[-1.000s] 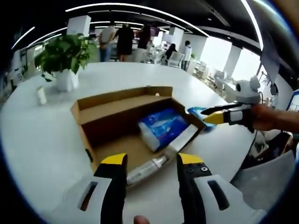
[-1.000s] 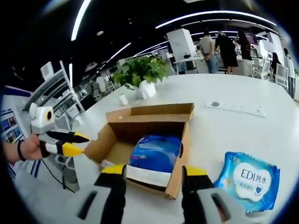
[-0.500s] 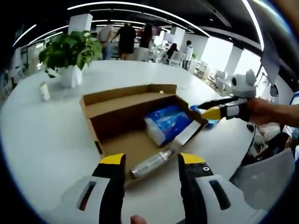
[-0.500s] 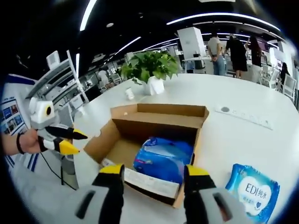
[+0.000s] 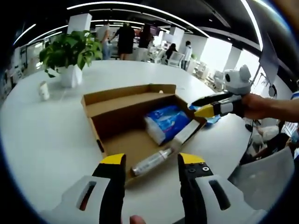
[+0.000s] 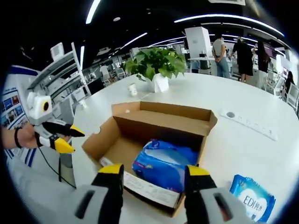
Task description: Operate the shoe box by opening the lid, removing the specified soft item, and placing it in the target area until the item is outside and the box remains undamaged.
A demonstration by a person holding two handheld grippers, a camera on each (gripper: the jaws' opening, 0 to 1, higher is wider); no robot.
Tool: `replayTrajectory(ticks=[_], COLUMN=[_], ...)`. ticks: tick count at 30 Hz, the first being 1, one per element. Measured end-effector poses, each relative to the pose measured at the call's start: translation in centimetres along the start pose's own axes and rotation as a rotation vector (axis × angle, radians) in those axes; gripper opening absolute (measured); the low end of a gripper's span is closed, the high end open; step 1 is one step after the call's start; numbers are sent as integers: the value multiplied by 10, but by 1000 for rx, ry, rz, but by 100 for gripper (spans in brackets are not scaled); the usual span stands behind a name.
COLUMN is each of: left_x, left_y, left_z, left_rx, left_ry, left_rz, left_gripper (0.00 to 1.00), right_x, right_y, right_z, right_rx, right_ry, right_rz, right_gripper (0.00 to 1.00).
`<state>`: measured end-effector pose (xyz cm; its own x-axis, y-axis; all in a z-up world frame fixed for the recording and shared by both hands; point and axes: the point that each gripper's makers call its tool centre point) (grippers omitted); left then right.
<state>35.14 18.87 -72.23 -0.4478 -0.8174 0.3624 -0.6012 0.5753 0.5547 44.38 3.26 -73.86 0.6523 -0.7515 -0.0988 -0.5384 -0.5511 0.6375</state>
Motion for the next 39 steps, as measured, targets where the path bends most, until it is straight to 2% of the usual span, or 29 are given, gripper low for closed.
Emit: replayTrajectory(ticks=[13,18,28,32,39], left_x=[0,-1,-17,-20,-22], left_y=[7,11,10,11,11], left_z=[3,3,9,10,8], left_rx=[13,19,20,22,31], left_ry=[6,10,26,30,34], left_rz=[5,4,1,0,-2], left_gripper=[45,45,44,44,44], right_x=[-3,3,1,-2,7], right_y=[-21,-26,-40,-44,-59], right_z=[5,10,8,11,13], right_rx=[-64,-94,-119,-141,-173], right_ry=[158,235,325,391,472], right_rz=[-37,-47,-70,-79,-89], right_gripper=[52,54,57,58,62])
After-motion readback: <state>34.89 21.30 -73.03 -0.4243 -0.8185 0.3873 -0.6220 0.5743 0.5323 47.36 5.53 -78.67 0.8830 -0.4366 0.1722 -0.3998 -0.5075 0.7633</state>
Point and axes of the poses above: the point that each gripper's makers call its tool centre point, and the gripper's own axes: y roughly backward along the fingers, x roughly to its right, z roughly out of its underside, and after that the axes turned 10 degrees about z, right-handed
